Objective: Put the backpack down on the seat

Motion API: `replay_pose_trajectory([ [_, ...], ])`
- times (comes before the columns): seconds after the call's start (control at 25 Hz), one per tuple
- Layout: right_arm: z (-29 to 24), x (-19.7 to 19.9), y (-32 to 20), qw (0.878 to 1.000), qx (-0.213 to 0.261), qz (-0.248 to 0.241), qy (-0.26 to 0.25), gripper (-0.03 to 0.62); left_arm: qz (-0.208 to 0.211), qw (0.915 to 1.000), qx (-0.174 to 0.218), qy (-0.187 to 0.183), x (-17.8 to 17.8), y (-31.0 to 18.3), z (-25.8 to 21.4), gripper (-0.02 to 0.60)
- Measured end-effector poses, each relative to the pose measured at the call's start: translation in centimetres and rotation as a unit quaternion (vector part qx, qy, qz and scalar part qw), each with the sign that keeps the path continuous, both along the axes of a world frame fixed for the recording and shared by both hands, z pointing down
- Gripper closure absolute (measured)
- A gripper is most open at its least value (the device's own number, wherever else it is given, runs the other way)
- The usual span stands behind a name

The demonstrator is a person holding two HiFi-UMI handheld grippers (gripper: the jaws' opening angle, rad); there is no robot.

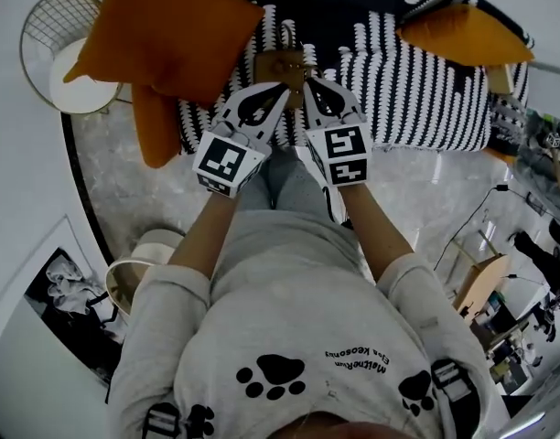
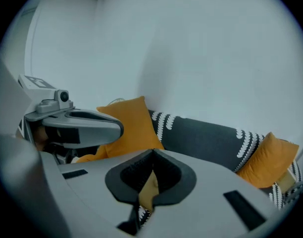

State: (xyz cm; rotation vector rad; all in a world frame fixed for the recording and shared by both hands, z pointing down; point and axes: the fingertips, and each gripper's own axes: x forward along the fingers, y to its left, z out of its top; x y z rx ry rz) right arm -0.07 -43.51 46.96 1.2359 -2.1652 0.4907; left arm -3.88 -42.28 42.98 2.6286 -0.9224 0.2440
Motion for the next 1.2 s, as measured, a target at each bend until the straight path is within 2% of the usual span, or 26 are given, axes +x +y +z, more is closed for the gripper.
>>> replay_pose_trajectory([
  [0.24, -7.6, -1.1, 1.1, 0.998, 0.04, -0.003, -0.044, 0.562, -0.009, 0.9998, 0.013, 0.01, -0.6, 1.4, -5.6, 0.56],
  [0.44, -12.8, -1.5, 3.1, 0.996, 0.07, -0.012, -0.055, 0.562, -0.019, 0.9994, 0.024, 0.013, -1.2, 3.0, -9.7, 0.56],
  [0.64, -18.0, -1.9, 5.2, 0.99, 0.123, -0.024, -0.066, 0.562, -0.04, 0.9976, 0.051, 0.026, -2.3, 4.5, -14.0, 0.56],
  [1.0, -22.6, -0.9, 8.4, 0.977, 0.186, -0.042, -0.096, 0.562, -0.071, 0.992, 0.102, 0.024, -2.1, 6.9, -18.8, 0.56],
  [1.2, -22.7, -1.5, 9.6, 0.968, 0.208, -0.066, -0.122, 0.562, -0.086, 0.9895, 0.115, 0.013, -1.5, 8.2, -18.7, 0.56],
])
